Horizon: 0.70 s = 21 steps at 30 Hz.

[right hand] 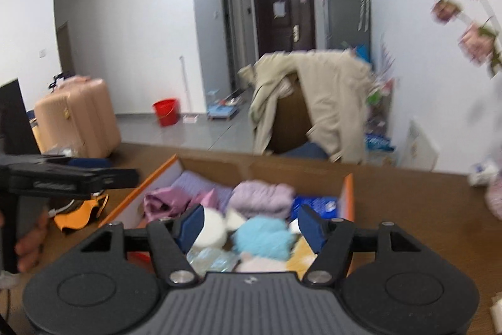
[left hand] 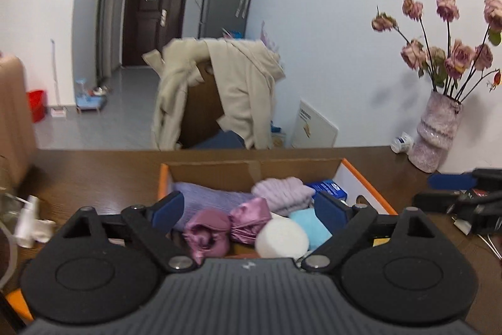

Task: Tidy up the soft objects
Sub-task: 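Carry the round sponge and plastic bag into the box and open both grippers, then withdraw both grippers from the box back over the table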

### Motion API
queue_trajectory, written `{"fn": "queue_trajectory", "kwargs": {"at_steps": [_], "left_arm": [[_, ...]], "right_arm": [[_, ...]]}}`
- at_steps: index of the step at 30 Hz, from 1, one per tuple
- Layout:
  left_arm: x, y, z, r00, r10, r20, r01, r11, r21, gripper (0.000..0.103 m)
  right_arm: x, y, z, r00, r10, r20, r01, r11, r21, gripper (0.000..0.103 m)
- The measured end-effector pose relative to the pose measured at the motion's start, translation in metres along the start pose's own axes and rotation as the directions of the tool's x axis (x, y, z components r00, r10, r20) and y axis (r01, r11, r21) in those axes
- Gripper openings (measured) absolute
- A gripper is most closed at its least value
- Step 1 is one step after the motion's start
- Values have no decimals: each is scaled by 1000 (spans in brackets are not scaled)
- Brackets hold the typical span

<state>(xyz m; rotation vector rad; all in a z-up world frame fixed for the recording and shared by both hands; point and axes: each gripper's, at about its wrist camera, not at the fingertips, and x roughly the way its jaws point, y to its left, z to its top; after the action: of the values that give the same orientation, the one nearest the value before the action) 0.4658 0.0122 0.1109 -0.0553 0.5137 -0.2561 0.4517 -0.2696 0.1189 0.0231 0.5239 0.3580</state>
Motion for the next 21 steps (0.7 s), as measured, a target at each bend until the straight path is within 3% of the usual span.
{"fn": "queue_trajectory", "kwargs": {"at_steps": [5,11,16,19,20,21], "left_arm": [[-42,-3,2,997,66,39,-67,998,13,98],[-79,-15,-8,992,95,80,-98,995,30,101],[-111,-28,-44,957,175,231,-187,982,31,103],[-128,-35,-76,933,188,308,-197,980,-1,103],[-132,-37,-84,930,188,317,-194,981,-12,103],[-137,-38,-92,927,187,325,-190,982,-23,103]], "right_arm": [[-38,-1,8,998,-47,39,46,999,9,72],[-63,9,0,995,-71,64,70,997,21,74],[-91,22,-22,971,-111,213,112,994,6,86],[-106,30,-47,945,-126,303,136,991,-12,93],[-110,32,-57,937,-132,322,144,989,-13,101],[-113,34,-67,931,-146,334,160,987,-13,103]]}}
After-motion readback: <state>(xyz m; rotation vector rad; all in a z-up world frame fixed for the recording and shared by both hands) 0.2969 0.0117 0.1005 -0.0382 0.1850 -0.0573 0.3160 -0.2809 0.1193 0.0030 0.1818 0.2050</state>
